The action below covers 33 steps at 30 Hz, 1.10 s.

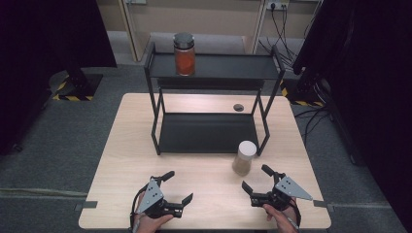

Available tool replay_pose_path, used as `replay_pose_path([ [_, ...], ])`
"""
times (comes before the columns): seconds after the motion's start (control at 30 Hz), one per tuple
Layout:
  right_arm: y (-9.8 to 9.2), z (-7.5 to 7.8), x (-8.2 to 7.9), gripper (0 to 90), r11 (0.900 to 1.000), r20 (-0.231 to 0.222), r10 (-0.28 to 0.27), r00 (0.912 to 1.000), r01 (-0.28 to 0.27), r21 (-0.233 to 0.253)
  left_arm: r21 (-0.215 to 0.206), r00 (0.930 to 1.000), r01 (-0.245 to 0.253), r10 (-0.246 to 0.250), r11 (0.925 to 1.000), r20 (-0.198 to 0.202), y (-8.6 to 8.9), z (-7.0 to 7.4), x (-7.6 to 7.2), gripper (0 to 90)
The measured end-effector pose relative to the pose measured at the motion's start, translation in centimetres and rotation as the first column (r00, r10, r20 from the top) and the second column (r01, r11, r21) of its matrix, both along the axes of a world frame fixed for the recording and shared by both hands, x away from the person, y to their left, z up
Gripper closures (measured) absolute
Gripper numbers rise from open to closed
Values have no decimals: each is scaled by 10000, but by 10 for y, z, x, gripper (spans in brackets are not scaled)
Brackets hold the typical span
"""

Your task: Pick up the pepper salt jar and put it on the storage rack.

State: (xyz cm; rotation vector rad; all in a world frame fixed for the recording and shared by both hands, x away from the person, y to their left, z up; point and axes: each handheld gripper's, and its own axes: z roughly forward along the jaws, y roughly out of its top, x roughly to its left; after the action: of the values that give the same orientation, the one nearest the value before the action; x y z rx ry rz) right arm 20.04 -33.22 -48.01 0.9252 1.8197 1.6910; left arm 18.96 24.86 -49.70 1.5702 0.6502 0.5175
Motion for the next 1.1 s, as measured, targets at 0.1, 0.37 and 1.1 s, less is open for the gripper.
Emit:
replay_pose_path([
  [0.1, 1, 1, 1, 6, 9999, -1, -120, 9999, 120, -10, -52, 10000, -45, 44, 10000, -49, 1, -2, 0, 22],
  [0.37, 4, 2, 6, 9, 9978, -24, -626, 9980, 625, -198, -145, 9998, -138, 137, 9998, -123, 4, -3, -2, 22],
  [1.1, 17, 6, 38, 12, 9942, -214, -1007, 9947, 998, -401, -84, 9994, -125, 122, 9999, -320, 2, -8, -4, 22],
])
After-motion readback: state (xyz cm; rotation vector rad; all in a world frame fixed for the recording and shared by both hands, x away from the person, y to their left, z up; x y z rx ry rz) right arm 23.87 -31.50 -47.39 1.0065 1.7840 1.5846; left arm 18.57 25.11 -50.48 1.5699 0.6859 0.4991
